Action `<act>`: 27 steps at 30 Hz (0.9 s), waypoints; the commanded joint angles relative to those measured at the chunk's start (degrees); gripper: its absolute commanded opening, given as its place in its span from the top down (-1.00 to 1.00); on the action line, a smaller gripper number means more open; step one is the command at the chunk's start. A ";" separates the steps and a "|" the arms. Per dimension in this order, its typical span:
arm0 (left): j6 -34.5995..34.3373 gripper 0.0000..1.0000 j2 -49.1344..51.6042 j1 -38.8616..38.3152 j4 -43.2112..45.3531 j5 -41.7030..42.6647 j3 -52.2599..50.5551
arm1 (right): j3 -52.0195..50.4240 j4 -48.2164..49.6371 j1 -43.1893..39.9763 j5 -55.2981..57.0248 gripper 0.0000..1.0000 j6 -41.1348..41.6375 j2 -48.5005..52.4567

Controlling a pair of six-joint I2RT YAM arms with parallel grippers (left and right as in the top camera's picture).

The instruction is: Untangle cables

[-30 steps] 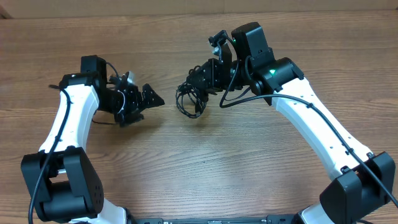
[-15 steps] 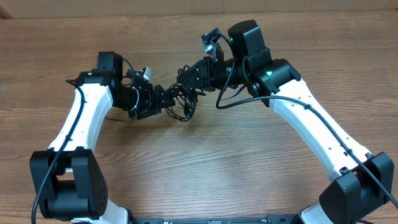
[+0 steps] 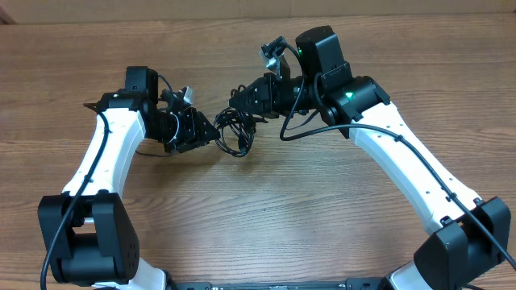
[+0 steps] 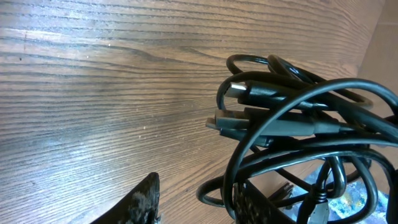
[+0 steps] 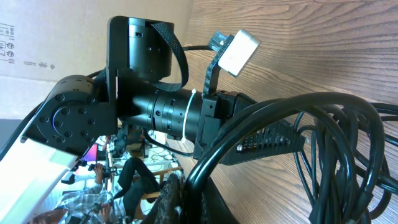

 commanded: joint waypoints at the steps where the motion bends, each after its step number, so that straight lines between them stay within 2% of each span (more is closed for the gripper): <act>1: -3.08 0.23 0.07 -0.17 0.02 -0.35 1.05 | 1.66 0.74 0.17 -1.36 0.92 -0.04 -1.38; 10: -3.28 0.25 0.07 -3.37 1.20 -1.99 1.05 | 1.66 0.70 0.17 -1.36 0.92 -0.04 -1.36; 14: -3.26 0.40 0.07 -3.43 1.07 -3.19 1.05 | 1.66 0.35 0.17 -1.36 0.92 -0.09 -1.36; 16: -3.26 0.65 0.07 -3.43 1.16 -3.28 1.03 | 1.66 0.33 0.17 -1.33 0.92 -0.24 -1.36; 17: -3.26 0.70 0.07 -3.43 1.16 -3.61 1.05 | 1.66 0.33 0.17 -1.27 0.92 -0.24 -1.36; 18: -3.28 0.89 0.07 -3.43 1.09 -4.79 1.03 | 1.66 0.13 0.15 -0.50 0.92 -0.26 -1.36; 23: -5.14 0.92 0.07 -3.37 -0.83 -9.31 1.05 | 1.66 -4.00 -0.20 8.52 0.92 -1.03 -1.36; 27: -4.59 0.92 -0.13 -1.90 -3.93 -9.73 1.42 | 1.66 -10.71 -1.73 17.86 0.93 -1.77 -1.36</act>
